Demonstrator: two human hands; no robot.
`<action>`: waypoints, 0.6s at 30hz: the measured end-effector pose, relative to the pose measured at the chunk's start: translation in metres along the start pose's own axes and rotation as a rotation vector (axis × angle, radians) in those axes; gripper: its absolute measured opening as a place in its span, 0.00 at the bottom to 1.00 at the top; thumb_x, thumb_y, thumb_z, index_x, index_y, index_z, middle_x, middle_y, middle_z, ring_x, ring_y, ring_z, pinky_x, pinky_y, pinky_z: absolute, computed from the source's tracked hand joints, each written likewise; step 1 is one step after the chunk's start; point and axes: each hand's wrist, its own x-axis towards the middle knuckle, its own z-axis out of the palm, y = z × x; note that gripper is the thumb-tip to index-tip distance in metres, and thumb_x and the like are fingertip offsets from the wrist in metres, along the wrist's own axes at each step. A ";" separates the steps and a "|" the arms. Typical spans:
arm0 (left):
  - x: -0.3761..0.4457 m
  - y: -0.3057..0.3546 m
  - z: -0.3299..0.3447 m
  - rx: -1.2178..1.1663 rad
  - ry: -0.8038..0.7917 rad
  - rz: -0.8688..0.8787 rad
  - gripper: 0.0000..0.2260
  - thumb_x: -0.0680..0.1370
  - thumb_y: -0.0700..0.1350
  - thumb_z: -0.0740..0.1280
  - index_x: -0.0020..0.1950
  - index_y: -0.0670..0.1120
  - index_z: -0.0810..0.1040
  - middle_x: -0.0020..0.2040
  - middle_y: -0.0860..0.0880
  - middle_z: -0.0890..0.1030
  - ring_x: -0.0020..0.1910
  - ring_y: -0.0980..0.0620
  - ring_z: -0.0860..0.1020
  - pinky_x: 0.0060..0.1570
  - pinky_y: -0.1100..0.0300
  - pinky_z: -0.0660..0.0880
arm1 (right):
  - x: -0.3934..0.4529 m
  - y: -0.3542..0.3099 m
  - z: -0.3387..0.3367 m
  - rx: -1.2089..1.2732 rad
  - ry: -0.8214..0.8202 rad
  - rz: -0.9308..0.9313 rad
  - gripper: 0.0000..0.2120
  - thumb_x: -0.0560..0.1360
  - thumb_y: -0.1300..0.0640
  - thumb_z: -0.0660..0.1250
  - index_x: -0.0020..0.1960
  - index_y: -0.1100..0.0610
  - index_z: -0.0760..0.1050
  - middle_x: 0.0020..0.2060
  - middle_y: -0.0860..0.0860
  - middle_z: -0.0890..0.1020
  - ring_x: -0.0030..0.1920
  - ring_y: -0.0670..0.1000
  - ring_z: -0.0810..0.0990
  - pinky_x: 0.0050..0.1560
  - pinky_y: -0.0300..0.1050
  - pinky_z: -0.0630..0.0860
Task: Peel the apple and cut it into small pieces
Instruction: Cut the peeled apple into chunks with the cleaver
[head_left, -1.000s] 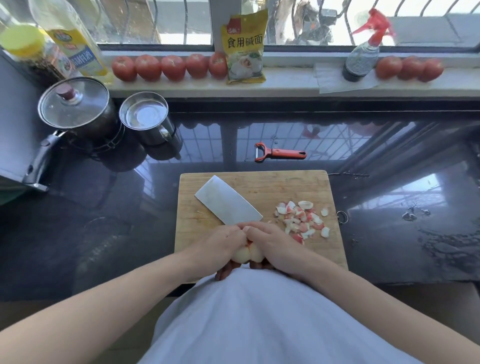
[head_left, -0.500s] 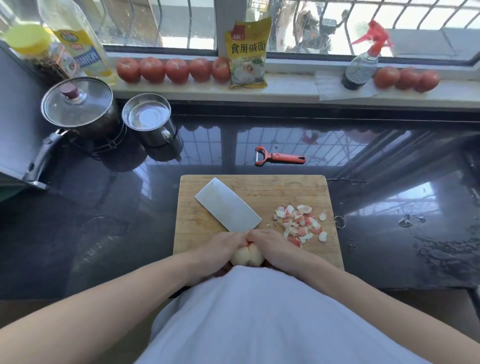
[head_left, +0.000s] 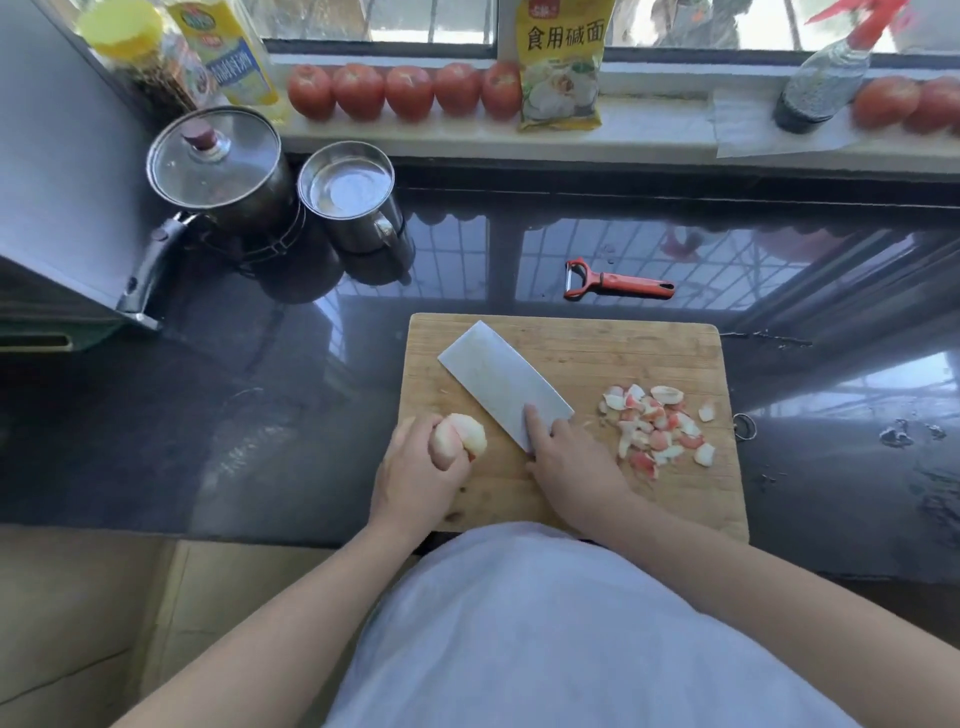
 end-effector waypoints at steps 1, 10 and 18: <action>-0.003 -0.005 0.004 0.008 0.000 0.014 0.15 0.74 0.51 0.70 0.60 0.58 0.75 0.53 0.60 0.72 0.51 0.52 0.76 0.50 0.52 0.77 | -0.001 -0.002 -0.002 -0.008 0.020 0.007 0.35 0.79 0.58 0.62 0.79 0.56 0.47 0.53 0.58 0.74 0.54 0.62 0.75 0.40 0.50 0.67; -0.020 0.002 0.040 -0.114 0.019 0.041 0.17 0.75 0.52 0.75 0.60 0.55 0.74 0.54 0.60 0.71 0.47 0.60 0.73 0.39 0.68 0.66 | -0.052 0.012 -0.065 0.482 0.202 0.265 0.13 0.80 0.51 0.57 0.37 0.51 0.66 0.31 0.48 0.72 0.36 0.56 0.74 0.37 0.50 0.66; -0.027 0.014 0.047 -0.148 0.026 0.025 0.18 0.75 0.52 0.76 0.57 0.55 0.69 0.55 0.58 0.70 0.49 0.72 0.71 0.39 0.67 0.69 | -0.091 0.002 -0.045 0.250 0.219 0.090 0.14 0.83 0.52 0.56 0.39 0.53 0.60 0.32 0.49 0.73 0.30 0.58 0.73 0.32 0.55 0.72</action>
